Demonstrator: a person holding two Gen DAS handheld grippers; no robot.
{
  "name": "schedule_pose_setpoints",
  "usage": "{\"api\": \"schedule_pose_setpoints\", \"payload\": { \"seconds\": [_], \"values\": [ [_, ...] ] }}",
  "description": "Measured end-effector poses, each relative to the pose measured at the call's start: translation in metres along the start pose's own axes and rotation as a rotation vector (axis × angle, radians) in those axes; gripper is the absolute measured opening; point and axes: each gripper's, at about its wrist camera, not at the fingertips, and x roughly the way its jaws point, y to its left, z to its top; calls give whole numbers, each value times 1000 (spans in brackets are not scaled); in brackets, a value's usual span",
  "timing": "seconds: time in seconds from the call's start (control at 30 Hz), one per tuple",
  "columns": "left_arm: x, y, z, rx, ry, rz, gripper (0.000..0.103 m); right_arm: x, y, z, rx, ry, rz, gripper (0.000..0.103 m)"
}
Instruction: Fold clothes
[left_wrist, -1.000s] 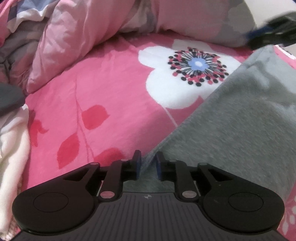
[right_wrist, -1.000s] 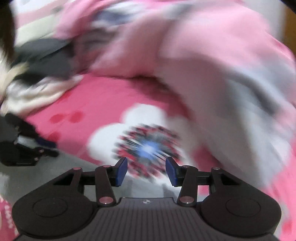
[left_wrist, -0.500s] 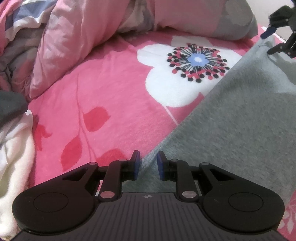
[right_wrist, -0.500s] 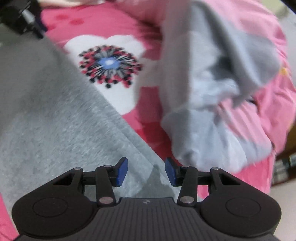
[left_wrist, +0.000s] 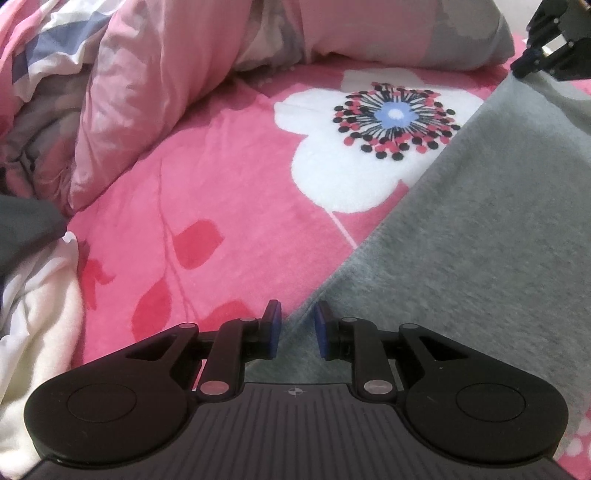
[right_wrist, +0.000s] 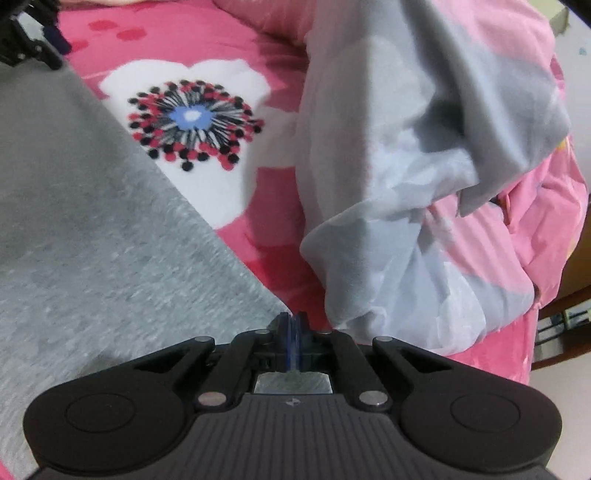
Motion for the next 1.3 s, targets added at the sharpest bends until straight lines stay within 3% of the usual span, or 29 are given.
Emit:
{"api": "schedule_pose_setpoints", "payload": {
  "seconds": [0.17, 0.27, 0.43, 0.57, 0.7, 0.83, 0.97, 1.07, 1.17, 1.3],
  "values": [
    [0, -3, -1, 6, -4, 14, 21, 25, 17, -10, -41, -16, -96, 2],
    [0, -2, -1, 1, -3, 14, 21, 14, 10, -12, 37, -23, -182, 5],
    [0, -2, -1, 5, -7, 15, 21, -22, -23, -31, 271, -23, -120, 5],
    [0, -3, -2, 11, -11, 17, 21, -4, -16, -48, 169, 48, -72, 4],
    [0, -4, -3, 17, -15, 20, 21, 32, -53, -58, 293, 70, -151, 4],
    [-2, -1, -3, 13, -18, 16, 21, 33, -73, -62, 332, 68, -176, 3],
    [-4, 2, -2, 4, -19, 9, 21, 19, -94, -74, 434, 119, -289, 5],
    [-5, 4, -2, -2, -21, 4, 23, -14, -111, -97, 541, 155, -344, 5],
    [-7, 7, -2, -9, -22, -1, 27, -59, -103, -103, 595, 129, -297, 5],
    [-23, 15, 2, -50, -32, 5, 28, -115, -67, -91, 631, 48, -118, 6]
  ]
}}
